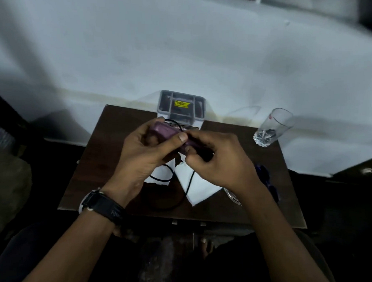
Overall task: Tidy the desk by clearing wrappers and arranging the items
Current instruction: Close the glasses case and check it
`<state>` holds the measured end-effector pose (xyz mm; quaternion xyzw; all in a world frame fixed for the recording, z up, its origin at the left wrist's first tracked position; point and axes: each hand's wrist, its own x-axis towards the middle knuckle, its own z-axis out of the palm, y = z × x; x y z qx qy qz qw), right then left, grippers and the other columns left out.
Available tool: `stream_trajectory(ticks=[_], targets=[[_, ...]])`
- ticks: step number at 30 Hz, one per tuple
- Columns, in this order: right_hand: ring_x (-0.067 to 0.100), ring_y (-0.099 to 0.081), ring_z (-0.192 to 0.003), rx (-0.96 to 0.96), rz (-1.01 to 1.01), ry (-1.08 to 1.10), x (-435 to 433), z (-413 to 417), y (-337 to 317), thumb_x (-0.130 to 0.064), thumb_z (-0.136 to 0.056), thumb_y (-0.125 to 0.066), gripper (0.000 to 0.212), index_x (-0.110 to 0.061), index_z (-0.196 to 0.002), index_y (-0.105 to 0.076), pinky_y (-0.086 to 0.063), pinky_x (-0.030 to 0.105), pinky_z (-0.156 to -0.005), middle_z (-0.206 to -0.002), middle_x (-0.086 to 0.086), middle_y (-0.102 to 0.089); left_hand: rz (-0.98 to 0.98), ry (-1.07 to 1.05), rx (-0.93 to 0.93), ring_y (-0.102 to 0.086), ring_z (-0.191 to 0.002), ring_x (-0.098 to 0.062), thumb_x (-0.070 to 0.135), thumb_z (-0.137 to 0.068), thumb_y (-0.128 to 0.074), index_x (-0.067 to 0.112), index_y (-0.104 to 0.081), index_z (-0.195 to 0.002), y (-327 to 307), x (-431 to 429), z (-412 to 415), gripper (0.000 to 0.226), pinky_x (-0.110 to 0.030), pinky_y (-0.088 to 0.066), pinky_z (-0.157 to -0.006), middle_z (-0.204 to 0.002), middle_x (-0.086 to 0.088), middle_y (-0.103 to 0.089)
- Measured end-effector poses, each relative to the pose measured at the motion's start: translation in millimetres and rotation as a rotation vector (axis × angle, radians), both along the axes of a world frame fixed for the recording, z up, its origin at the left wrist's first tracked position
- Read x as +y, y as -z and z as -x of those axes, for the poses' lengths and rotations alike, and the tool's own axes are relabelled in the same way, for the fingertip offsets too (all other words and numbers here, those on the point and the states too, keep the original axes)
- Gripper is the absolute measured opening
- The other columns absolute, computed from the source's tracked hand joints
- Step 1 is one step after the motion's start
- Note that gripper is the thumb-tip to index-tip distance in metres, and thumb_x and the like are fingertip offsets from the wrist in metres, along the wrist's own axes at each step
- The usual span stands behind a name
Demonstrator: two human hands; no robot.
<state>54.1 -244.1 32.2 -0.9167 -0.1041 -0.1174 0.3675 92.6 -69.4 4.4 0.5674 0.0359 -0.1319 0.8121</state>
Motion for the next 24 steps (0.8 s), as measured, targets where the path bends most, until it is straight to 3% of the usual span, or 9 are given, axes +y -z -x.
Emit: stream_trajectory(ticks=[3, 6, 8, 12, 15, 19, 21, 24], targets=[[0.02, -0.062, -0.064, -0.042, 0.169, -0.012, -5, 4, -5, -0.019, -0.087, -0.064, 0.029, -0.019, -0.116, -0.072, -0.05, 0.035, -0.06, -0.079, -0.002, -0.072, -0.015, -0.008, 0.003, -0.078, -0.105, -0.027, 0.028, -0.051, -0.094, 0.012, -0.061, -0.137, 2, -9, -1, 0.094, -0.039, -0.066, -0.082, -0.117, -0.015, -0.079], [0.033, -0.066, -0.073, -0.045, 0.294, -0.024, -7, 7, -5, -0.018, -0.093, -0.059, 0.035, -0.013, -0.128, -0.065, -0.046, 0.035, -0.061, -0.092, 0.008, -0.075, 0.026, -0.032, 0.004, -0.079, -0.097, -0.021, 0.03, -0.045, -0.095, 0.03, -0.048, -0.145, 2, -18, -1, 0.11, -0.037, -0.066, -0.074, -0.127, -0.014, -0.073], [0.038, -0.067, -0.081, -0.036, 0.348, -0.03, -8, 7, -4, -0.018, -0.098, -0.055, 0.038, -0.009, -0.134, -0.061, -0.043, 0.035, -0.064, -0.102, 0.013, -0.074, 0.021, -0.036, -0.002, -0.079, -0.1, -0.021, 0.029, -0.046, -0.099, 0.032, -0.039, -0.154, 2, -21, 0, 0.123, -0.037, -0.065, -0.074, -0.137, -0.014, -0.068], [0.036, -0.069, -0.091, -0.046, 0.369, -0.017, -14, 8, 2, -0.016, -0.102, -0.052, 0.04, -0.004, -0.14, -0.056, -0.049, 0.037, -0.072, -0.116, 0.016, -0.071, -0.014, -0.048, -0.029, -0.075, -0.114, -0.023, 0.029, -0.054, -0.096, 0.03, -0.042, -0.151, 4, -26, 2, 0.111, -0.046, -0.065, -0.082, -0.145, -0.008, -0.062], [0.026, -0.068, -0.11, 0.018, 0.217, -0.005, -20, 7, 7, -0.021, -0.104, -0.051, 0.039, -0.014, -0.143, -0.054, -0.054, 0.038, -0.091, -0.129, 0.006, -0.07, -0.01, -0.045, -0.034, -0.076, -0.111, -0.022, 0.015, -0.062, -0.1, 0.025, -0.041, -0.151, 11, -27, 1, 0.107, -0.044, -0.066, -0.084, -0.135, -0.007, -0.07], [0.008, -0.057, -0.134, 0.136, -0.137, 0.069, -39, 6, 10, -0.036, -0.101, -0.064, 0.052, -0.024, -0.149, -0.05, -0.049, 0.03, -0.109, -0.147, -0.006, -0.06, 0.097, -0.002, -0.02, -0.071, -0.122, -0.027, 0.009, -0.069, -0.082, 0.017, -0.047, -0.149, 14, -23, -2, 0.088, -0.038, -0.064, -0.089, -0.136, -0.009, -0.069], [0.008, -0.056, -0.134, 0.211, -0.281, 0.097, -51, 4, 9, -0.031, -0.096, -0.072, 0.051, -0.031, -0.144, -0.056, -0.049, 0.028, -0.107, -0.145, -0.009, -0.06, 0.148, 0.031, -0.013, -0.071, -0.124, -0.026, 0.003, -0.072, -0.077, 0.015, -0.048, -0.149, 14, -21, -4, 0.083, -0.037, -0.064, -0.09, -0.133, -0.006, -0.071], [0.0, -0.066, -0.12, 0.24, -0.408, 0.046, -63, 4, 9, -0.011, -0.092, -0.076, 0.038, -0.027, -0.126, -0.069, -0.052, 0.017, -0.097, -0.126, -0.01, -0.071, 0.183, 0.078, -0.024, -0.073, -0.119, -0.022, -0.002, -0.074, -0.073, 0.013, -0.046, -0.152, 14, -21, -4, 0.084, -0.037, -0.063, -0.092, -0.123, -0.001, -0.075]])
